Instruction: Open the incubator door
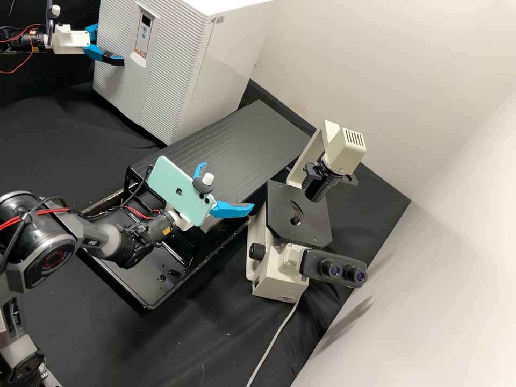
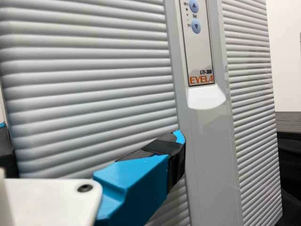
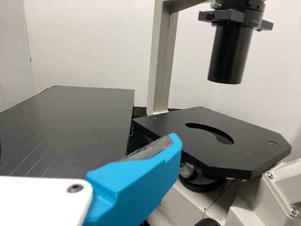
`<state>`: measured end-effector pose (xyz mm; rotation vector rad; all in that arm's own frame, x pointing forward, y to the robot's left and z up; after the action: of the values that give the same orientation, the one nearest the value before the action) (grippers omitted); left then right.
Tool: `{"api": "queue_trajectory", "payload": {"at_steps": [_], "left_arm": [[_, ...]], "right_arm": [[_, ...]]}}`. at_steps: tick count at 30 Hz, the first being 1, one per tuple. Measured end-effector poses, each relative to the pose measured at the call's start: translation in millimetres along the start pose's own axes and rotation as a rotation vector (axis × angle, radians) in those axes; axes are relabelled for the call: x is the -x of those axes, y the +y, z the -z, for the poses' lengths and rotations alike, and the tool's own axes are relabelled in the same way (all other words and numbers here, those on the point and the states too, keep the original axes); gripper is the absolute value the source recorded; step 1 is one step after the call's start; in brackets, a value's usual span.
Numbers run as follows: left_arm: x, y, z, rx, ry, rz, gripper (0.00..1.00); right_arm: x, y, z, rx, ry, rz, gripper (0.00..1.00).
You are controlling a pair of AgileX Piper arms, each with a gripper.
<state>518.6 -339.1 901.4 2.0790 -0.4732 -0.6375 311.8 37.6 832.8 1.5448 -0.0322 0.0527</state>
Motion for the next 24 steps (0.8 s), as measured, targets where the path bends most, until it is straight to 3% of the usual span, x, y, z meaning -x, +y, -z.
{"api": "queue_trajectory", "payload": {"at_steps": [24], "left_arm": [[2.7, -0.6, 1.3, 0.004, 0.004, -0.001, 0.00]], "right_arm": [[0.0, 0.0, 0.0, 0.000, 0.000, 0.000, 1.00]]}}
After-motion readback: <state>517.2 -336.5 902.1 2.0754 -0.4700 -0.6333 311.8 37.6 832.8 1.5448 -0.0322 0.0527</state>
